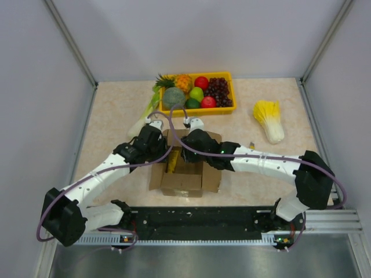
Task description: Unpack the express box
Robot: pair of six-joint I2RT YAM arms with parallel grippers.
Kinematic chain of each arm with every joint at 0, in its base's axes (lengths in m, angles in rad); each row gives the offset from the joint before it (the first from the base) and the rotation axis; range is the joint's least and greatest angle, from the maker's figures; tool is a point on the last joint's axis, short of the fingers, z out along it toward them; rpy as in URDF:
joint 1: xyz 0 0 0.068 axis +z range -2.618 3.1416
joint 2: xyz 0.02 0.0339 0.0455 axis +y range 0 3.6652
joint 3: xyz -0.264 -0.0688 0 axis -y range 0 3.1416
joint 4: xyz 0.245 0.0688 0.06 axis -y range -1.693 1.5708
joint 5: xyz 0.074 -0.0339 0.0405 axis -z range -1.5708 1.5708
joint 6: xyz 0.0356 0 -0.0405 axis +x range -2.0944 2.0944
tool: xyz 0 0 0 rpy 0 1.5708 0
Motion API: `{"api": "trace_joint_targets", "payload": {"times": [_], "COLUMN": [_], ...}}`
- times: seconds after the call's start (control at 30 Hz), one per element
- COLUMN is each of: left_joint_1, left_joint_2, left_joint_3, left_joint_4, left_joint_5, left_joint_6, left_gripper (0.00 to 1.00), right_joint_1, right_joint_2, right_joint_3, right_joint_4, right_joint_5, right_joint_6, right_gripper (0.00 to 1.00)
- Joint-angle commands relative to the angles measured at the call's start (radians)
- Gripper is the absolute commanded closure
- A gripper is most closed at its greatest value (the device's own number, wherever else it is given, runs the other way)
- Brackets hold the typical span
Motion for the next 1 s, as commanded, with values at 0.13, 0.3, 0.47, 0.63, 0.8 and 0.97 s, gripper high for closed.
{"api": "trace_joint_targets", "payload": {"times": [0.13, 0.3, 0.47, 0.63, 0.8, 0.97], "left_joint_1": [-0.002, -0.001, -0.002, -0.002, -0.002, -0.002], "left_joint_2": [-0.034, -0.069, -0.069, -0.065, -0.052, -0.045], "left_joint_3": [-0.046, -0.092, -0.097, -0.093, -0.080, -0.080], "left_joint_4": [-0.008, 0.012, 0.018, 0.031, 0.025, 0.023], "left_joint_5": [0.027, 0.048, 0.061, 0.090, 0.122, 0.134], "left_joint_6": [-0.036, -0.056, -0.042, -0.020, 0.000, 0.004], "left_gripper": [0.51, 0.58, 0.64, 0.76, 0.94, 1.00], "right_joint_1": [0.001, -0.002, -0.015, -0.027, -0.030, -0.031], "right_joint_2": [0.081, 0.133, 0.176, 0.190, 0.137, 0.082], "right_joint_3": [-0.016, -0.020, 0.002, 0.041, 0.078, 0.116], "right_joint_4": [0.129, 0.187, 0.223, 0.224, 0.217, 0.206], "right_joint_5": [0.023, 0.072, 0.143, 0.172, 0.209, 0.275], "right_joint_6": [0.012, -0.020, -0.073, -0.120, -0.156, -0.204], "right_gripper": [0.66, 0.67, 0.71, 0.72, 0.72, 0.70]}}
